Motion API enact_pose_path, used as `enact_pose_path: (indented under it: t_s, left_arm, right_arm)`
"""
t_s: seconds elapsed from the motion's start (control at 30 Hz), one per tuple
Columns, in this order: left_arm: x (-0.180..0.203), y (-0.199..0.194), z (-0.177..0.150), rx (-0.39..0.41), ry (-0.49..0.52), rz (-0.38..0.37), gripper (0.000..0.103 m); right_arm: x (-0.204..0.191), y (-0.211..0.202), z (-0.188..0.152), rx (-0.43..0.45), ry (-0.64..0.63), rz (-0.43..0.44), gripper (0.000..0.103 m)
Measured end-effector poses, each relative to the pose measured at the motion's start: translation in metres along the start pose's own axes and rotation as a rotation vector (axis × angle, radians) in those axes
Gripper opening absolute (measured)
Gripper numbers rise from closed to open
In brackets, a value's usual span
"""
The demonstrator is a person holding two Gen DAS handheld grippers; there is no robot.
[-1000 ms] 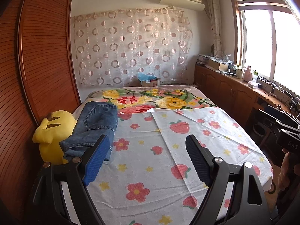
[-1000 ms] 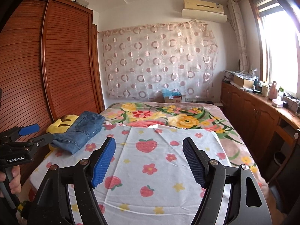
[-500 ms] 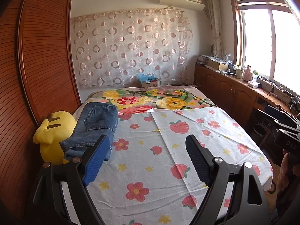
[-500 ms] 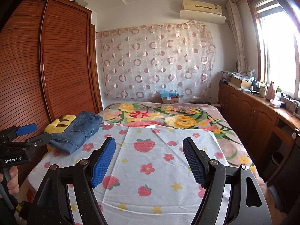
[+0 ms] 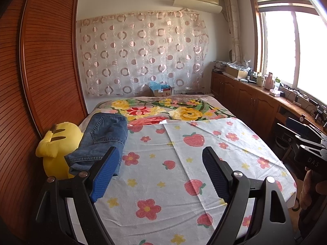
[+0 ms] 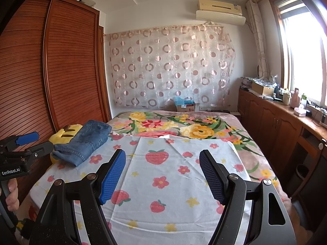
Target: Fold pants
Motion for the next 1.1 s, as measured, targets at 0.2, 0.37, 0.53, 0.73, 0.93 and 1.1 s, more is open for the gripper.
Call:
enact_pose_path:
  t_s: [0.2, 0.37, 0.53, 0.73, 0.93, 1.1]
  left_arm:
    - [0.0001, -0.0009, -0.0002, 0.001, 0.002, -0.001, 0.084]
    - [0.0002, -0.0001, -0.0005, 0.002, 0.001, 0.0, 0.084]
    - [0.0001, -0.0005, -0.0011, 0.002, 0.001, 0.0, 0.084]
    - [-0.0002, -0.0009, -0.002, 0.003, 0.0, 0.0, 0.084]
    - [0.0007, -0.0014, -0.0018, 0.003, 0.001, 0.0, 0.084]
    - [0.0007, -0.0017, -0.0021, 0.004, 0.001, 0.0, 0.084]
  right_arm:
    - [0.0031, 0.0001, 0.0019, -0.001, 0.0, -0.002, 0.076]
    - [0.0035, 0.0006, 0.002, -0.002, 0.0, -0.002, 0.076]
    - [0.0049, 0.0003, 0.0026, 0.001, 0.002, -0.002, 0.076]
    - [0.0048, 0.0, 0.0009, 0.002, 0.005, -0.004, 0.076]
    - [0.0047, -0.0006, 0.0005, 0.005, 0.005, -0.005, 0.076]
    - [0.0064, -0.0012, 0.0008, 0.007, 0.007, -0.007, 0.076]
Point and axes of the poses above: each gripper's, at about its wrist camera, not at the fingertips, and y roughly the way its jaws point, x to its right, z to its top, the point moved 7 cm from there along y, roughly the way its jaws point, and after that the axes turned 6 degrees about y, right-handed, at the moved point
